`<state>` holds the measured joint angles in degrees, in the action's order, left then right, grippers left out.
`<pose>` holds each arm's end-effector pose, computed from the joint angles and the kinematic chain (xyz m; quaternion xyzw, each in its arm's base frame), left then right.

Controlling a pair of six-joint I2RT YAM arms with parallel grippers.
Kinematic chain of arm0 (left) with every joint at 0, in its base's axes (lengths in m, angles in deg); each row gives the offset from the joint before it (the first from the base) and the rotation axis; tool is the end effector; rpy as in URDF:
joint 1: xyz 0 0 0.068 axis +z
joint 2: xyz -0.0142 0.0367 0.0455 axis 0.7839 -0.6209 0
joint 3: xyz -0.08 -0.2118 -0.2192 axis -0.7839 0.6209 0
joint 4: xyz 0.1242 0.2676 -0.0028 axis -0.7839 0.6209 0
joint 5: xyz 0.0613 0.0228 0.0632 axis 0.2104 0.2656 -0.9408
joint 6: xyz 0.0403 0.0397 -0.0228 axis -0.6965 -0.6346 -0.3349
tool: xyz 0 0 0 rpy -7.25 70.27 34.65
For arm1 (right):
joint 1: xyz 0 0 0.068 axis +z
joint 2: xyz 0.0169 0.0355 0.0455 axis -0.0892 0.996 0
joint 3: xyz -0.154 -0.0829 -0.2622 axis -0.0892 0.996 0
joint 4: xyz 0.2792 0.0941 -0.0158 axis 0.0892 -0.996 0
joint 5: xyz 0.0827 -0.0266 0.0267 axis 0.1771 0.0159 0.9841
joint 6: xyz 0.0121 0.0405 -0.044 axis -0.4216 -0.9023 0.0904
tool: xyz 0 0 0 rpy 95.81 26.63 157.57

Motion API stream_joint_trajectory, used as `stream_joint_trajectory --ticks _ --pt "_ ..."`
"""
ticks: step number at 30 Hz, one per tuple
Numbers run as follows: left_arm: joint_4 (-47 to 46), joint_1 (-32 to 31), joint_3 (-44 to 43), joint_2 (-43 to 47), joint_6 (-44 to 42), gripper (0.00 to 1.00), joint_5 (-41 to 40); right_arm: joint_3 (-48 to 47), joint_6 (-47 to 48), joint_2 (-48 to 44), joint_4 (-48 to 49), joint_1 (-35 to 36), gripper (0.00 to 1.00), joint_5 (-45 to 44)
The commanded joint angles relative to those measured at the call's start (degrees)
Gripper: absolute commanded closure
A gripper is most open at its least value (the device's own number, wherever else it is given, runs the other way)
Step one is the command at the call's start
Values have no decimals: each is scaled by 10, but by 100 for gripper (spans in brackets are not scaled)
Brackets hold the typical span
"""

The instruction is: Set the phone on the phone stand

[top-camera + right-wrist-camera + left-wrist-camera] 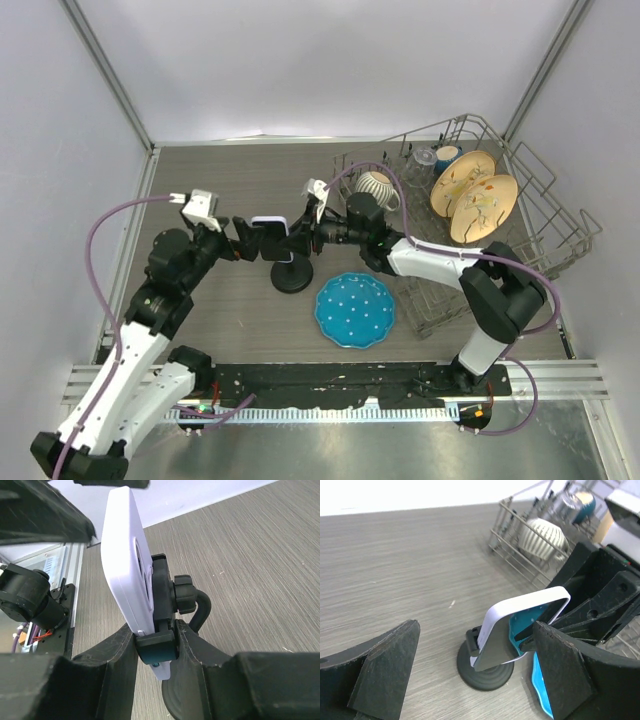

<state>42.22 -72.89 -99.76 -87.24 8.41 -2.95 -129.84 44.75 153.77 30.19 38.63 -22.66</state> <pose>0.1744 -0.0728 0.3574 0.0800 0.7610 -0.2322 0.6005 0.2803 0.3060 0.2814 -0.4091 0.6004 0.4969 0.4746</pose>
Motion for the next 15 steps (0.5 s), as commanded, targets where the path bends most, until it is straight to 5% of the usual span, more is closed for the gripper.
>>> stream_joint_trajectory --ticks 1,9,15 --pt "29 6 16 26 21 1 -83 -42 -24 6 64 -3 100 42" --pt "-31 16 35 33 53 4 6 -43 -7 10 45 -8 100 51" --pt "7 16 32 15 76 27 -5 -51 22 2 -1 -24 100 71"
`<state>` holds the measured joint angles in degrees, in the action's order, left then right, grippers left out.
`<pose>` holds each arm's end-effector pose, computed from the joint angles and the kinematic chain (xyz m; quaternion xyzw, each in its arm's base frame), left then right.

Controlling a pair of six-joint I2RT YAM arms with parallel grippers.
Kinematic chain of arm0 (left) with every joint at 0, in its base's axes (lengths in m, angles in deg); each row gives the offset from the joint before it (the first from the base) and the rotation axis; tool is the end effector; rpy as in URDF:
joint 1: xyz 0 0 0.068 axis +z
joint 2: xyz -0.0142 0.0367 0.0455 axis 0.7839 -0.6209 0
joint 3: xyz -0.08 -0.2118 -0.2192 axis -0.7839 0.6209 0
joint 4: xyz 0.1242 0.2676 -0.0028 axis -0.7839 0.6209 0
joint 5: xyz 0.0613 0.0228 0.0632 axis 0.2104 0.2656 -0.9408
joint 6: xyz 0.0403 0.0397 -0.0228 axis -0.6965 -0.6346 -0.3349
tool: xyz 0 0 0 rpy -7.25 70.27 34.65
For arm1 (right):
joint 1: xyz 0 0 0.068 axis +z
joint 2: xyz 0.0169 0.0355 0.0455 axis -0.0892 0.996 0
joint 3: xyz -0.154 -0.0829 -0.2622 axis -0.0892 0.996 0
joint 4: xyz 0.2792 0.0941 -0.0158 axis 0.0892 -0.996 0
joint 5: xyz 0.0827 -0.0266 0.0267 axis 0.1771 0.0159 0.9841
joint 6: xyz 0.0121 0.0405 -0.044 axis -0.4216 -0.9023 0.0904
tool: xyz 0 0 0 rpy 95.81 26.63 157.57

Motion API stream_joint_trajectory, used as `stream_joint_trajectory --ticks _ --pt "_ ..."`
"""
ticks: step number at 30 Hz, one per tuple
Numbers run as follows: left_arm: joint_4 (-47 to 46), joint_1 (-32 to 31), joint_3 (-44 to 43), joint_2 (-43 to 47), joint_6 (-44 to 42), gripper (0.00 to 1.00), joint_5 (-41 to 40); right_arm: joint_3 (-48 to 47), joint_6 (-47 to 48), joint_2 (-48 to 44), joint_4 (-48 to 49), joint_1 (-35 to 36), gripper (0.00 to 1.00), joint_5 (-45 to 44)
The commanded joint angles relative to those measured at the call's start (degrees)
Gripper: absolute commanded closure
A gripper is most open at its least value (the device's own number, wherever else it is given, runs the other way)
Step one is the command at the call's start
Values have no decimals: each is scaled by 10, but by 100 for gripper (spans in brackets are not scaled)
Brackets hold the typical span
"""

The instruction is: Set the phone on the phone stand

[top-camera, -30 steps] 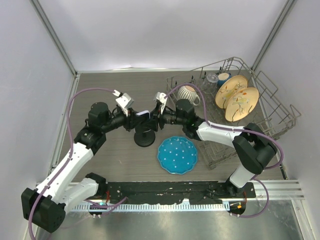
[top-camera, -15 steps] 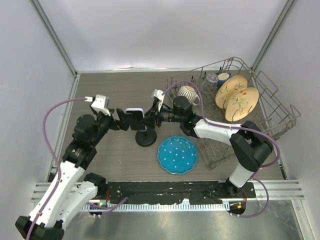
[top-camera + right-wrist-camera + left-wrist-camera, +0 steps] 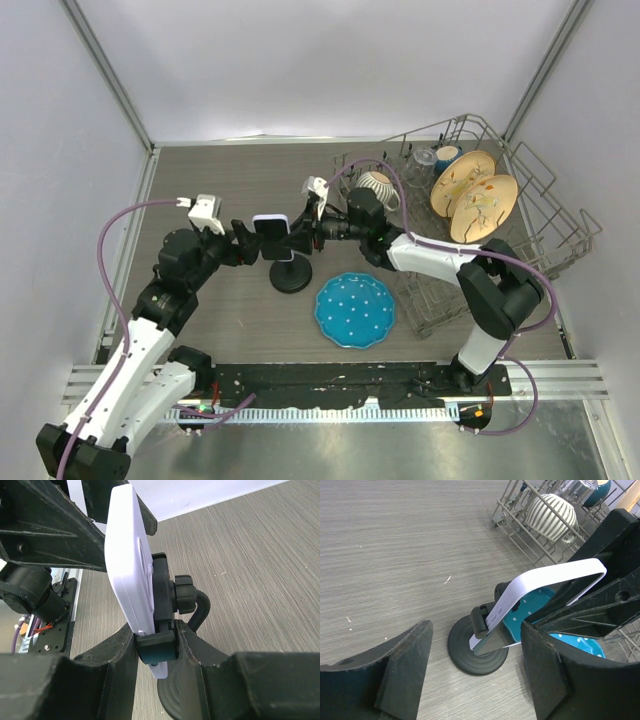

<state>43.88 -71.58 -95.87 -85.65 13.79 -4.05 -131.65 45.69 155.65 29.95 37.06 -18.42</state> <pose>0.1716 -0.0663 0.3315 0.0283 0.7865 -0.2383 0.5691 0.2925 0.3053 0.2796 -0.4259 0.5890 0.5056 0.4649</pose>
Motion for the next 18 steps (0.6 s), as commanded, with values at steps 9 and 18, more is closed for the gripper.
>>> stream_joint_trajectory --ticks 9,18 --pt "-332 3 205 48 205 11 90 -41 4 -4 4 -57 100 93" --pt "-489 -4 256 -31 177 20 100 -56 26 14 -32 -67 99 135"
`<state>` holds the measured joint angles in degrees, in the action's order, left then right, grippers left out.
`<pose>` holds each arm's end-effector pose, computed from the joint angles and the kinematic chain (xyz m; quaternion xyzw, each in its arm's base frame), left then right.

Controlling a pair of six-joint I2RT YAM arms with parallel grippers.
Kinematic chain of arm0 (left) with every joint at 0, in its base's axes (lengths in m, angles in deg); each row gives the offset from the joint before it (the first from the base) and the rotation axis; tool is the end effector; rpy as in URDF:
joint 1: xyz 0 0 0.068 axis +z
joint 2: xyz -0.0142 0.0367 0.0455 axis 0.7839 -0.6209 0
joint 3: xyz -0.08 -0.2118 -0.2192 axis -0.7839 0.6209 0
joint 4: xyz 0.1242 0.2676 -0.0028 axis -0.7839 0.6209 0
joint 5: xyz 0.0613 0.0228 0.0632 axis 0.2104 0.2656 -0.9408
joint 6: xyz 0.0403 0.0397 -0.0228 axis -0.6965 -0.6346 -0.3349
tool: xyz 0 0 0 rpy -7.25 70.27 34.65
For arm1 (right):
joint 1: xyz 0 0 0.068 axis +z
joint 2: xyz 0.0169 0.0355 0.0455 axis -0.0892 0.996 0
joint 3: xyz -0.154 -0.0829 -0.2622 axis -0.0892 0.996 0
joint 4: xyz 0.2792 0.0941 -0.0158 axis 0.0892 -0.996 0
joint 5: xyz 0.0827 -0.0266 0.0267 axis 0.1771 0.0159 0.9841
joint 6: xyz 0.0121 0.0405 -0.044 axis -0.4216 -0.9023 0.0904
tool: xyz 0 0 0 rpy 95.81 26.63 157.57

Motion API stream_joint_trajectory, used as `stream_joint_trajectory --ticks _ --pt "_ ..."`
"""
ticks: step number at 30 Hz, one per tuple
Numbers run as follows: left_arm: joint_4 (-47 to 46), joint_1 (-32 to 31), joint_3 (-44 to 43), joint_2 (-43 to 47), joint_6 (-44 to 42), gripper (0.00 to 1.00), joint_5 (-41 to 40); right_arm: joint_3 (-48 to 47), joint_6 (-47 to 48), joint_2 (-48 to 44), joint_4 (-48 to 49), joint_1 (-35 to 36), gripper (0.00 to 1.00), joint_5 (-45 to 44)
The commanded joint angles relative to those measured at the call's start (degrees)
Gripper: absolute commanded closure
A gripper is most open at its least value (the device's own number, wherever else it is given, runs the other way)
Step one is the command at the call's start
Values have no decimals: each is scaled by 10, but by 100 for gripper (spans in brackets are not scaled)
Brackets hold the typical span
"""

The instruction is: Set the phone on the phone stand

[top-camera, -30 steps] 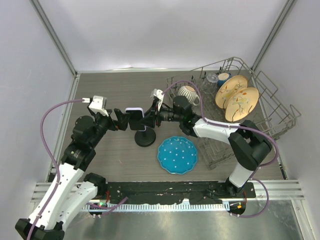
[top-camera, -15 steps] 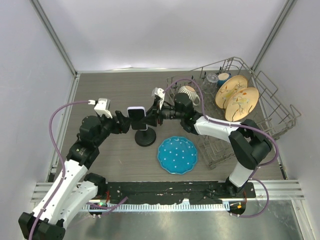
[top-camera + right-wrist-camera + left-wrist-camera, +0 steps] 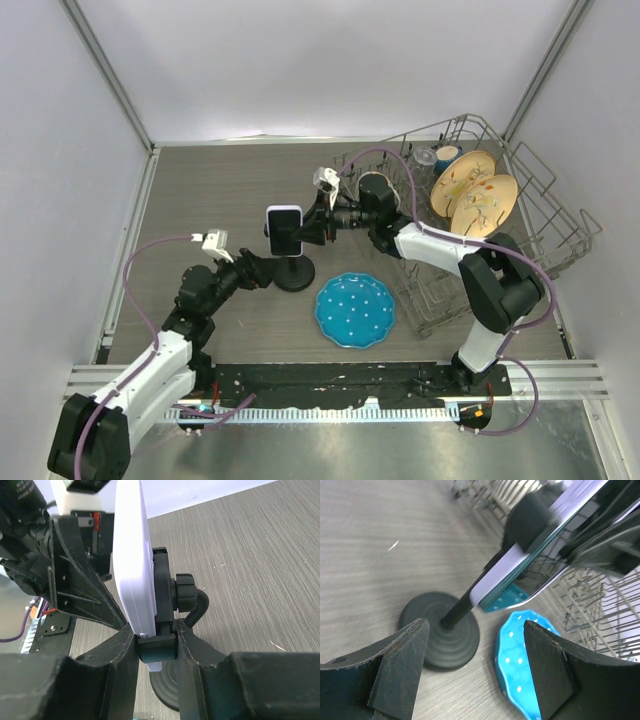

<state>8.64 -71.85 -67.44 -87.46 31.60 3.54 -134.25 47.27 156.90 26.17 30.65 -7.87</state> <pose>0.1629 -0.0704 0.2002 -0.0435 0.7572 -0.3825 0.5277 0.3240 0.2773 0.2809 -0.4464 0.5806 0.5213 0.4379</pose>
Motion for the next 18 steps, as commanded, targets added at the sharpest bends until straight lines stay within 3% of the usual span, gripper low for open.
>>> stream_joint_trajectory --ticks 1,5,10,18 --pt "-157 -2 -26 -24 3 20 34 -32 11 4 2 -3 100 34" --pt "-192 -2 -45 -70 17 18 111 -42 8 9 1 -10 100 48" --pt "-206 -2 -81 -123 30 17 141 -59 -9 34 12 -18 100 72" --pt "-173 -2 -116 -158 13 28 204 -95 -8 61 -5 -28 100 89"
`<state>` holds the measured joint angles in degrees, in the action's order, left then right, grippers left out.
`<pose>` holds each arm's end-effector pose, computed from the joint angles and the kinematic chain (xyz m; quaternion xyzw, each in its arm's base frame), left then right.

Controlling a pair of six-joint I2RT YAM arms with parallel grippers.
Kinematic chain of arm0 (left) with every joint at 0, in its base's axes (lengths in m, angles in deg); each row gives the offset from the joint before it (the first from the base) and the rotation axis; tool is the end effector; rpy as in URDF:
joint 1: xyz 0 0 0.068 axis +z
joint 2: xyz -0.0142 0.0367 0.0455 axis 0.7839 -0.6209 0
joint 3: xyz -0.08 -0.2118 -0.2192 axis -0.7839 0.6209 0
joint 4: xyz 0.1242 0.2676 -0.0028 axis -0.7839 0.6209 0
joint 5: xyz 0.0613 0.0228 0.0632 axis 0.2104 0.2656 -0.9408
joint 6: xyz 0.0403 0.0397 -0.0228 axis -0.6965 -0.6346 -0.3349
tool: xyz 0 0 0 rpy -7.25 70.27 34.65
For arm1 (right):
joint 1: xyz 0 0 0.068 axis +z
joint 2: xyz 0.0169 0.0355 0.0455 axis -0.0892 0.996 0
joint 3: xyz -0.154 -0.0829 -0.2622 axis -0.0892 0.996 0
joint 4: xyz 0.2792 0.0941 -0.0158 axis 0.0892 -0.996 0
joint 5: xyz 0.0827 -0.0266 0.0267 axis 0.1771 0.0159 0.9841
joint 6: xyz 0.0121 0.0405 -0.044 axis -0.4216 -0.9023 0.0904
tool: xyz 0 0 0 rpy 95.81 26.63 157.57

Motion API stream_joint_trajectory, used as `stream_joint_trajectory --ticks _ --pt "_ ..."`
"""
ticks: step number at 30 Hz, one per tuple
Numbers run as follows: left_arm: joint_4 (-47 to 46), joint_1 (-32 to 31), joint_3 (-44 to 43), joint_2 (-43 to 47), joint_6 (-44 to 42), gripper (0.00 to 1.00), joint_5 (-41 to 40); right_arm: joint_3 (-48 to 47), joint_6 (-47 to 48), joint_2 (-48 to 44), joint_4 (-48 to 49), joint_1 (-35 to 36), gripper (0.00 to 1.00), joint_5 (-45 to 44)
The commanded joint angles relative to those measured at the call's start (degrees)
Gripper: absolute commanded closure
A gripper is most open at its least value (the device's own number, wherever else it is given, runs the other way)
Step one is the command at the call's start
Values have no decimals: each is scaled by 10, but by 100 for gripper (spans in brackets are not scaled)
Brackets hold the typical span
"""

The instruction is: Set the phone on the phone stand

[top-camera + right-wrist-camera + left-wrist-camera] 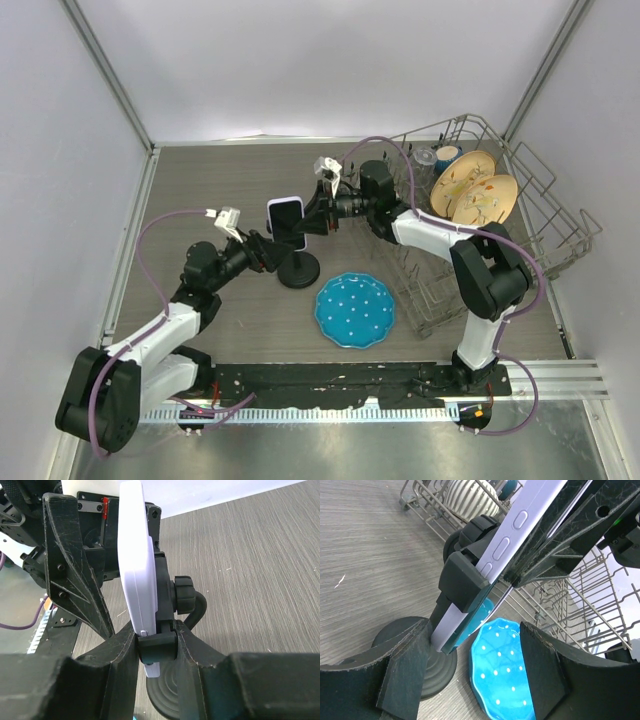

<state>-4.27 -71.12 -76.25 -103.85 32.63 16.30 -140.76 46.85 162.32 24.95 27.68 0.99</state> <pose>0.2074 -0.0939 0.2330 0.0300 0.7259 -0.4616 0.5089 0.3568 0.2771 0.2806 -0.4671 0.5579 0.5511 0.4084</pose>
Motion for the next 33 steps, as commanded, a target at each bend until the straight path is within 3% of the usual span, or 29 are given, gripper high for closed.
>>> stream_joint_trajectory --ticks 1,7,10,11,13,14,25,26,27,28,31,33 --pt "-45 -10 -25 6 4 28 76 -28 -4 8 9 1 99 0" --pt "-36 -9 -21 10 3 44 70 -20 -11 10 25 0 100 -4" --pt "-32 -10 -24 8 -1 56 72 -17 -17 14 36 0 100 -5" --pt "-25 -9 -25 8 -3 68 70 -13 -19 15 42 0 100 -6" --pt "-17 -10 -27 8 -11 84 57 -11 -26 14 49 0 100 -6" --pt "5 -10 -32 8 -20 99 51 -6 -27 13 57 1 99 -6" --pt "95 -10 -46 30 -50 100 -7 4 -25 -3 60 0 100 -14" --pt "101 -10 -45 39 -45 99 -18 6 -25 -2 60 0 100 -14" --pt "108 -10 -45 46 -38 91 -24 7 -24 -4 60 0 100 -15" --pt "123 -10 -43 54 -34 63 -25 8 -24 -3 58 0 100 -16" --pt "190 -10 -50 104 -31 22 -39 12 -12 -8 47 3 100 -27" --pt "224 -10 -55 157 -31 18 -46 14 14 -15 29 10 99 -42"
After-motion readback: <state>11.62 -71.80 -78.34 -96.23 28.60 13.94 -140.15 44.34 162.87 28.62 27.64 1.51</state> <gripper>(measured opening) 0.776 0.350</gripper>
